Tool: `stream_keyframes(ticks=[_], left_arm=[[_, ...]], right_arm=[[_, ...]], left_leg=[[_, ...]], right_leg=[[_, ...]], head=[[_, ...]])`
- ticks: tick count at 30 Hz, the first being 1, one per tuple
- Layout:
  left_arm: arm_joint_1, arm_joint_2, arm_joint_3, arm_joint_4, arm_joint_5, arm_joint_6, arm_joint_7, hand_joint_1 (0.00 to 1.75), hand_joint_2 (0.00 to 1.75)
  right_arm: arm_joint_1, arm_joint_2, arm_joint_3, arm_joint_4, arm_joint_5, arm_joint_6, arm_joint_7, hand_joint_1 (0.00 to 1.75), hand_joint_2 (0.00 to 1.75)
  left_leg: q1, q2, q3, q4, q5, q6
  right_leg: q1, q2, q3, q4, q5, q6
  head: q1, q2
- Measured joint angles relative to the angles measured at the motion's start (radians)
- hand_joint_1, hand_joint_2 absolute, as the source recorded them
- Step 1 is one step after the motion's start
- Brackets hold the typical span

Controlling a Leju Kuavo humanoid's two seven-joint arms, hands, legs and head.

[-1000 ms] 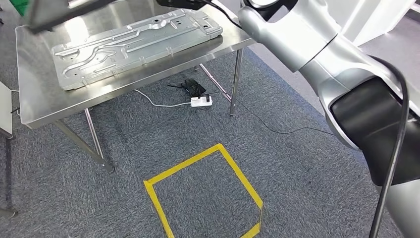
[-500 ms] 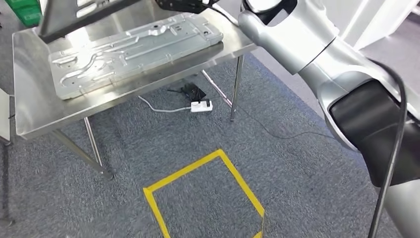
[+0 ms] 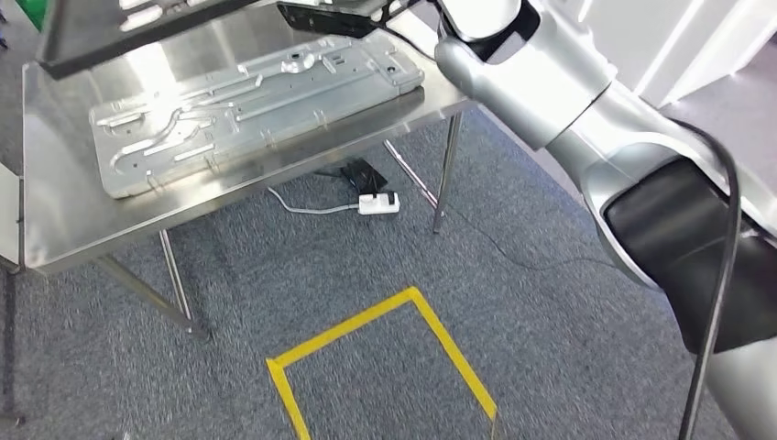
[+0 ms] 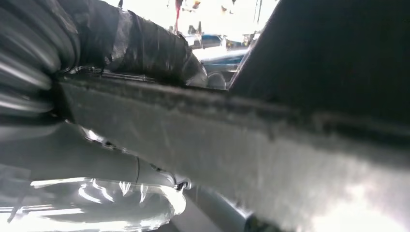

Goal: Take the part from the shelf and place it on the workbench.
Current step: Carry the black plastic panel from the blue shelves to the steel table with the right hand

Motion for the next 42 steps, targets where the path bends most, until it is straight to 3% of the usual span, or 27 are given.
stream_keyframes(ticks=[2,3,6,7,8,11,13,16,18,21,22,23,24,26,28,29,31,33,35,37,38,39,42], left_arm=[[0.0,0.002,0.0,0.0,0.001,0.0,0.001,0.0,1.75],[0.0,0.002,0.0,0.0,0.001,0.001,0.002,0.0,1.75],[0.0,0.003,0.0,0.0,0.002,0.003,0.007,0.0,1.75],[0.002,0.002,0.0,0.0,0.002,0.004,0.008,0.0,1.75],[0.003,0.002,0.0,0.0,0.002,0.004,0.009,0.0,1.75],[0.004,0.001,0.0,0.0,0.002,0.006,0.008,0.0,1.75],[0.003,0.001,0.0,0.0,0.002,0.007,0.008,0.0,1.75],[0.004,0.001,-0.001,0.0,0.002,0.007,0.004,0.0,1.75],[0.004,0.001,-0.001,0.0,0.002,0.007,0.002,0.0,1.75],[0.001,0.001,-0.001,0.0,0.003,0.007,0.0,0.0,1.75],[0.001,0.0,-0.001,0.0,0.003,0.006,-0.001,0.0,1.75],[0.001,-0.001,-0.001,0.0,0.003,0.006,-0.001,0.0,1.75],[0.002,-0.002,-0.001,0.0,0.003,0.005,-0.001,0.0,1.75],[0.002,-0.003,-0.001,0.0,0.003,0.005,-0.001,0.0,1.75],[0.002,-0.004,-0.001,0.0,0.003,0.005,-0.001,0.0,1.75],[0.002,-0.005,-0.001,0.0,0.003,0.005,-0.001,0.0,1.75],[0.002,-0.006,-0.001,0.0,0.003,0.005,-0.001,0.0,1.75],[0.002,-0.006,-0.001,0.0,0.003,0.005,-0.001,0.0,1.75],[0.002,-0.006,-0.001,0.0,0.003,0.005,-0.001,0.0,1.75],[0.004,-0.006,-0.001,0.0,0.003,0.006,-0.001,0.0,1.75],[0.005,-0.006,-0.001,0.0,0.003,0.006,-0.001,0.0,1.75],[0.006,-0.006,-0.002,0.0,0.003,0.006,-0.001,0.0,1.75],[0.005,-0.006,-0.002,0.0,0.003,0.007,-0.001,0.0,1.75]], right_arm=[[0.005,0.004,-0.001,0.001,0.007,-0.001,0.0,1.75,1.75],[0.005,0.005,-0.002,0.001,0.011,-0.001,0.001,1.75,1.75],[0.013,0.007,-0.003,0.002,0.016,0.001,-0.001,1.75,1.75],[0.019,0.007,-0.003,0.002,0.016,0.001,-0.002,1.75,1.75],[0.024,0.008,-0.003,0.002,0.016,0.002,-0.002,1.75,1.75],[0.03,0.008,-0.003,0.002,0.018,0.005,-0.002,1.75,1.75],[0.028,0.008,-0.003,0.002,0.019,0.008,-0.002,1.75,1.75],[0.033,0.008,-0.004,0.002,0.019,0.013,-0.002,1.75,1.75],[0.033,0.006,-0.008,0.002,0.018,0.015,0.0,1.75,1.75],[0.032,0.006,-0.017,0.002,0.015,0.018,0.0,1.75,1.75],[0.034,0.006,-0.017,0.002,0.014,0.019,0.0,1.75,1.75],[0.036,0.006,-0.017,0.002,0.014,0.02,0.0,1.75,1.75],[0.037,0.006,-0.017,0.002,0.014,0.021,0.0,1.75,1.75],[0.036,0.006,-0.018,0.002,0.014,0.022,0.0,1.75,1.75],[0.03,0.007,-0.019,0.001,0.014,0.023,0.0,1.75,1.75],[0.028,0.007,-0.02,0.001,0.014,0.023,0.0,1.75,1.75],[0.025,0.009,-0.021,0.0,0.013,0.023,0.0,1.75,1.75],[0.024,0.01,-0.024,-0.001,0.014,0.022,0.0,1.75,1.75],[0.023,0.013,-0.026,-0.001,0.015,0.021,0.001,1.75,1.75],[0.026,0.017,-0.026,-0.001,0.019,0.02,-0.002,1.75,1.75],[0.029,0.018,-0.026,-0.002,0.022,0.019,-0.003,1.75,1.75],[0.031,0.018,-0.026,-0.002,0.026,0.019,-0.005,1.75,1.75],[0.034,0.018,-0.026,-0.002,0.035,0.019,-0.006,1.75,1.75]], left_leg=[[0.002,0.002,-0.01,0.03,-0.01,-0.009],[0.003,0.003,-0.032,0.07,-0.022,-0.014],[0.006,0.004,-0.15,0.25,-0.078,-0.023],[0.007,0.004,-0.179,0.278,-0.081,-0.025],[0.008,0.004,-0.192,0.271,-0.065,-0.026],[0.008,0.005,-0.148,0.093,0.068,-0.019],[0.0,0.006,-0.117,0.007,0.107,-0.007],[-0.006,0.015,-0.094,-0.015,0.103,0.01],[-0.003,0.022,-0.074,-0.024,0.097,0.02],[-0.006,0.037,-0.052,-0.024,0.078,0.032],[-0.008,0.042,-0.044,-0.023,0.07,0.034],[-0.009,0.048,-0.034,-0.021,0.06,0.034],[-0.009,0.053,-0.023,-0.019,0.05,0.034],[-0.01,0.067,-0.001,-0.014,0.028,0.031],[-0.015,0.083,0.011,-0.013,0.012,0.025],[-0.019,0.092,0.014,-0.012,0.008,0.021],[-0.023,0.103,0.016,-0.01,0.002,0.015],[-0.019,0.074,-0.002,0.032,-0.009,0.007],[-0.011,0.031,-0.067,0.143,-0.042,-0.005],[-0.003,0.018,-0.146,0.252,-0.086,-0.016],[0.0,0.018,-0.17,0.272,-0.094,-0.021],[0.004,0.018,-0.175,0.251,-0.075,-0.025],[0.011,0.017,-0.12,0.062,0.062,-0.027]], right_leg=[[-0.002,-0.001,0.013,-0.005,-0.005,-0.012],[-0.003,-0.001,0.021,-0.008,-0.009,-0.017],[-0.002,0.0,0.04,-0.01,-0.025,-0.024],[-0.001,0.001,0.049,-0.01,-0.033,-0.023],[-0.001,0.002,0.06,-0.01,-0.042,-0.022],[0.0,0.002,0.093,-0.009,-0.068,-0.016],[-0.001,0.006,0.102,-0.014,-0.077,-0.007],[-0.001,0.01,0.108,-0.011,-0.081,0.01],[0.0,0.004,0.085,0.043,-0.097,0.015],[0.001,-0.002,-0.03,0.231,-0.161,0.019],[0.002,-0.002,-0.063,0.27,-0.174,0.017],[0.002,-0.003,-0.08,0.276,-0.168,0.015],[0.005,-0.006,-0.078,0.242,-0.139,0.01],[0.017,-0.04,-0.037,0.103,-0.041,-0.003],[0.032,-0.08,-0.007,-0.003,0.017,-0.017],[0.036,-0.086,-0.003,-0.021,0.023,-0.023],[0.032,-0.064,0.004,-0.029,0.026,-0.03],[0.025,-0.045,0.015,-0.037,0.024,-0.034],[0.02,-0.026,0.024,-0.041,0.02,-0.039],[0.016,-0.006,0.031,-0.04,0.012,-0.041],[0.015,0.002,0.036,-0.039,0.007,-0.04],[0.014,0.009,0.043,-0.037,0.0,-0.037],[0.01,0.02,0.067,-0.03,-0.022,-0.026]], head=[[-0.001,0.0],[-0.001,0.0],[-0.002,0.0],[-0.002,0.0],[-0.002,0.0],[-0.001,0.0],[-0.002,0.0],[-0.001,0.0],[0.002,0.0],[0.004,0.0],[0.004,0.0],[0.004,0.0],[0.004,0.0],[0.004,0.0],[0.005,0.0],[0.006,0.0],[0.006,0.0],[0.006,0.0],[0.006,0.0],[0.007,0.0],[0.006,0.0],[0.007,0.0],[0.007,0.0]])
